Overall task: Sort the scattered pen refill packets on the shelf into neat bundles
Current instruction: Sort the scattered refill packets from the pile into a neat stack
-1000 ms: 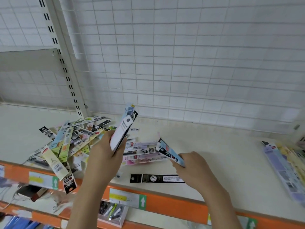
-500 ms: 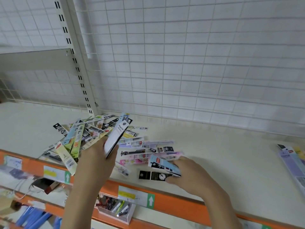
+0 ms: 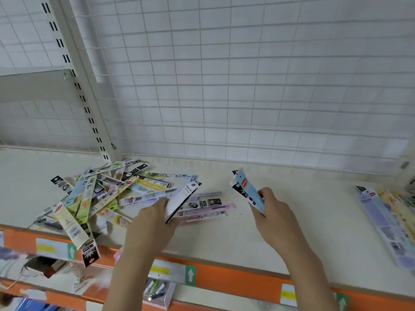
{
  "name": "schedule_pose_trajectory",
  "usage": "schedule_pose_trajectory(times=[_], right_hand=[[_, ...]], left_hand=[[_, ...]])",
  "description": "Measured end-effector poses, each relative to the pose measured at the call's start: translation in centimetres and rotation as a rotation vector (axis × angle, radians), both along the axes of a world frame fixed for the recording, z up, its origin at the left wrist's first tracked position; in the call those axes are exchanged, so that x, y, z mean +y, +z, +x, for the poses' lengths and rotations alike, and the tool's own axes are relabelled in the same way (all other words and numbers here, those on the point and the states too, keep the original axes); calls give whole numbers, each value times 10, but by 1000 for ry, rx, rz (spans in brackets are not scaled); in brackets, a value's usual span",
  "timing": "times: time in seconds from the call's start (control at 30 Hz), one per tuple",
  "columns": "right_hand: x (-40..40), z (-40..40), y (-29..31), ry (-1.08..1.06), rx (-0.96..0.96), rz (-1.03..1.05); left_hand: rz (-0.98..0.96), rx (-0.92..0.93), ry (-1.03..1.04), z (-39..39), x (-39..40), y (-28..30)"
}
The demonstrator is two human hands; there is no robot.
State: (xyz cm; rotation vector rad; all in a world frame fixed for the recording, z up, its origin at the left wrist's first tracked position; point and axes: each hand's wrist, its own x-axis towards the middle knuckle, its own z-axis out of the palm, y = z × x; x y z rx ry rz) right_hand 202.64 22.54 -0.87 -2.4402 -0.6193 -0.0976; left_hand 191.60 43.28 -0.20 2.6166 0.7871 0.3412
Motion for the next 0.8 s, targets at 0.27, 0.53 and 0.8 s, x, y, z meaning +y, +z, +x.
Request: schedule_pose_trajectory(times=[0.27,0.53,0.8], right_hand=[[-13,-1,-6,-51,-18,14],[-10,1,-8,-30,-11,-29],[-7,2,-10,-23,6,-33]], left_hand=[[74,138,-113,32,-16,-18],[201,162,-69,38,-18,-22],[91,158,-144,33,-18,-19]])
